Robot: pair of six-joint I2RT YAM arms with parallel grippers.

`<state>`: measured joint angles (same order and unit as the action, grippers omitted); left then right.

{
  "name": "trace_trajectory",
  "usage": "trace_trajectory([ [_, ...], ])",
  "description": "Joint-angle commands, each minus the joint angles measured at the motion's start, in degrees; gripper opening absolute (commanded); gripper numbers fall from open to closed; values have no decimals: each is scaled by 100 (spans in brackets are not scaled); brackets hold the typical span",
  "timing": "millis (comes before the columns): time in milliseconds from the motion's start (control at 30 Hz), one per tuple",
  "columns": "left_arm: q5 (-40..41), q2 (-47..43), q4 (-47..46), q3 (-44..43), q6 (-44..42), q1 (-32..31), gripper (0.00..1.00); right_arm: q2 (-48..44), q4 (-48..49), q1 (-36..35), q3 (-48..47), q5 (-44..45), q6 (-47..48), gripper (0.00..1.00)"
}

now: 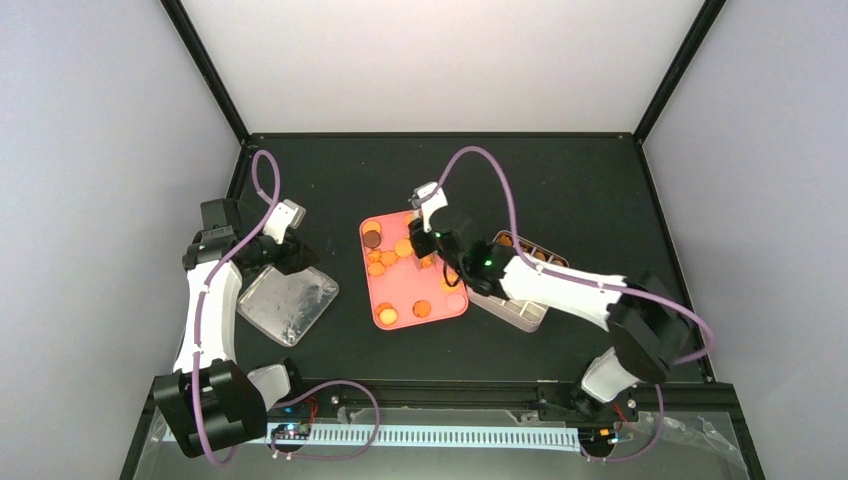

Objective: Pack the cookies
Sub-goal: Pick up the fake cookies from the plate, then place the fake cookies in the empty pocket of the box.

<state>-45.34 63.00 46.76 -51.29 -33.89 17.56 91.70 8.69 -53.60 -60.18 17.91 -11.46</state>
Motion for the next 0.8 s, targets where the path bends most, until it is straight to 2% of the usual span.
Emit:
trace_trajectory([
  [0,-166,-18,22,-208,-45,46,53,-1007,72,5,271,578,200,22],
  [433,-267,80,-41,-180,-59,50,53,-3718,-1286,586,1890,2065,-435,23],
  [767,-322,81,-26,-168,-91,46,53,-4511,-2247,902,2266,2845,-1009,24],
])
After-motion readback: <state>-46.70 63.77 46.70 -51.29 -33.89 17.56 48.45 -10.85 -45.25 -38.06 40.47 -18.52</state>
